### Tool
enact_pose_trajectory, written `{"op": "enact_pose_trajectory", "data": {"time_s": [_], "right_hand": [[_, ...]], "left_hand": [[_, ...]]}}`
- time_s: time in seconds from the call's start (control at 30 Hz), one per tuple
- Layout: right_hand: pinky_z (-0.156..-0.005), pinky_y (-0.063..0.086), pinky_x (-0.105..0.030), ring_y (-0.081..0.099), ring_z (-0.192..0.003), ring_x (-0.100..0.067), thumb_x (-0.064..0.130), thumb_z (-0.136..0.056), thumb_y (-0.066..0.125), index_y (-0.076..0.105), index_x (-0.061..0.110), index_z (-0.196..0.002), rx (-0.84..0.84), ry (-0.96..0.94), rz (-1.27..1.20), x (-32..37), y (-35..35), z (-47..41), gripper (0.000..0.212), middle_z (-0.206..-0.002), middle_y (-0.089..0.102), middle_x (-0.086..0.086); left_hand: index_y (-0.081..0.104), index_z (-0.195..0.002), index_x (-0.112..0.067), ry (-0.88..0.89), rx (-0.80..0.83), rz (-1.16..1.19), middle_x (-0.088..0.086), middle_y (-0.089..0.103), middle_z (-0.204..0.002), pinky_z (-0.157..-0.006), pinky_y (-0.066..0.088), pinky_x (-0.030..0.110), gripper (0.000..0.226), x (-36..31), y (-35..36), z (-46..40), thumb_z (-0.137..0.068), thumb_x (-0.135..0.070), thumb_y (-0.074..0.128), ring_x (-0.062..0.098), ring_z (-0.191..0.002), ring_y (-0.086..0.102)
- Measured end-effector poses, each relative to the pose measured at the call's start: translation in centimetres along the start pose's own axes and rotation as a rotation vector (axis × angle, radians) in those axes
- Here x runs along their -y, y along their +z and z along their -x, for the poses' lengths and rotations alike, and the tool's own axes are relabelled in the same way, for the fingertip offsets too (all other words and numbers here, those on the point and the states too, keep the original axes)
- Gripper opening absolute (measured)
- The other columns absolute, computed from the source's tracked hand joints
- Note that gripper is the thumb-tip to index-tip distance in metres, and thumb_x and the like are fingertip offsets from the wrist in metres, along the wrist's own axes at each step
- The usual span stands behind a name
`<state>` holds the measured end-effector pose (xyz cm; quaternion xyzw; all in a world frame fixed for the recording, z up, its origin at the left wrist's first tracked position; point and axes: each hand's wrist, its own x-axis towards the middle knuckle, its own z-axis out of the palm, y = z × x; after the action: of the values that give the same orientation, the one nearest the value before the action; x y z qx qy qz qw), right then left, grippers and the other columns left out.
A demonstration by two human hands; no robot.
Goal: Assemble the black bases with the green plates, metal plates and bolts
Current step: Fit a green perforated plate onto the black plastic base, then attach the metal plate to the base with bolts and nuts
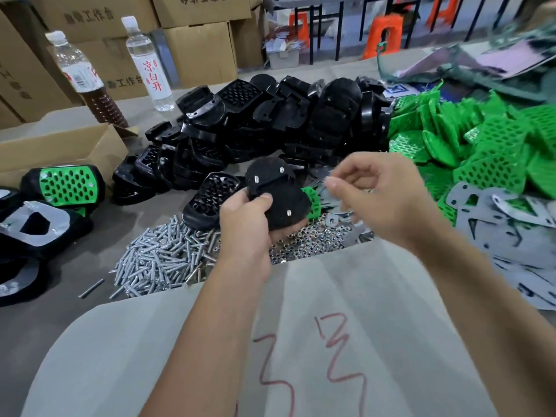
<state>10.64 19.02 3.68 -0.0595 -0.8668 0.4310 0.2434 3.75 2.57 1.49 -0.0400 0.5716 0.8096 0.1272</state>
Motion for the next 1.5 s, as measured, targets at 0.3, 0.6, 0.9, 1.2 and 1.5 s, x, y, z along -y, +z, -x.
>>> {"op": "enact_pose_trajectory", "data": {"time_s": [0.3, 0.6, 0.9, 1.2, 1.5], "right_hand": [[-0.058, 0.042, -0.026, 0.061, -0.064, -0.006, 0.058, -0.06, 0.094, 0.072, 0.03, -0.075, 0.412, 0.505, 0.792, -2.5, -12.2, 1.7, 0.038, -0.064, 0.068, 0.009], [-0.074, 0.057, -0.044, 0.066, -0.092, -0.041, 0.017, -0.081, 0.084, 0.065, -0.008, -0.11, 0.144, 0.595, 0.828, -2.1, -9.0, 3.1, 0.043, -0.098, 0.069, -0.028], [-0.071, 0.055, -0.042, 0.066, -0.086, -0.04, 0.01, -0.089, 0.066, 0.07, -0.004, -0.112, -0.276, 0.379, 0.524, -2.1, -7.5, 1.5, 0.027, -0.092, 0.073, -0.019], [-0.044, 0.046, -0.022, 0.07, -0.063, -0.02, -0.006, -0.1, 0.058, 0.071, 0.013, -0.113, 0.066, 0.282, -0.865, 1.0, 3.9, -0.3, 0.026, -0.077, 0.071, -0.004], [-0.037, 0.033, -0.016, 0.044, -0.037, -0.006, 0.008, -0.094, 0.075, 0.074, 0.01, -0.081, 0.011, 0.326, -0.576, 0.4, 7.5, 0.2, 0.013, -0.051, 0.059, 0.001]], "left_hand": [[0.07, -0.099, -0.008, -0.093, 0.232, -0.047, 0.017, 0.076, -0.091, -0.054, 0.063, 0.044, 0.026, 3.3, 8.3, 1.4, -0.104, 0.005, 0.047, 0.032, -0.067, 0.077], [0.07, -0.107, -0.007, -0.198, 0.26, -0.036, 0.023, 0.074, -0.113, -0.072, 0.065, 0.053, 0.019, 4.5, 11.1, 1.8, -0.104, 0.001, 0.053, 0.042, -0.094, 0.076], [0.074, -0.099, -0.008, -0.094, 0.139, -0.051, 0.013, 0.08, -0.097, -0.064, 0.065, 0.042, 0.023, 2.5, 6.6, 0.5, -0.103, 0.003, 0.055, 0.032, -0.086, 0.079], [0.079, -0.093, -0.016, 0.161, -0.062, -0.148, 0.009, 0.081, -0.096, -0.08, 0.064, 0.058, 0.027, 0.7, -0.4, -1.4, -0.1, 0.001, 0.058, 0.039, -0.097, 0.076], [0.079, -0.085, -0.024, 0.242, -0.107, -0.182, 0.004, 0.08, -0.092, -0.09, 0.059, 0.063, 0.031, 1.1, -1.9, -2.1, -0.097, -0.002, 0.061, 0.037, -0.098, 0.075]]}}
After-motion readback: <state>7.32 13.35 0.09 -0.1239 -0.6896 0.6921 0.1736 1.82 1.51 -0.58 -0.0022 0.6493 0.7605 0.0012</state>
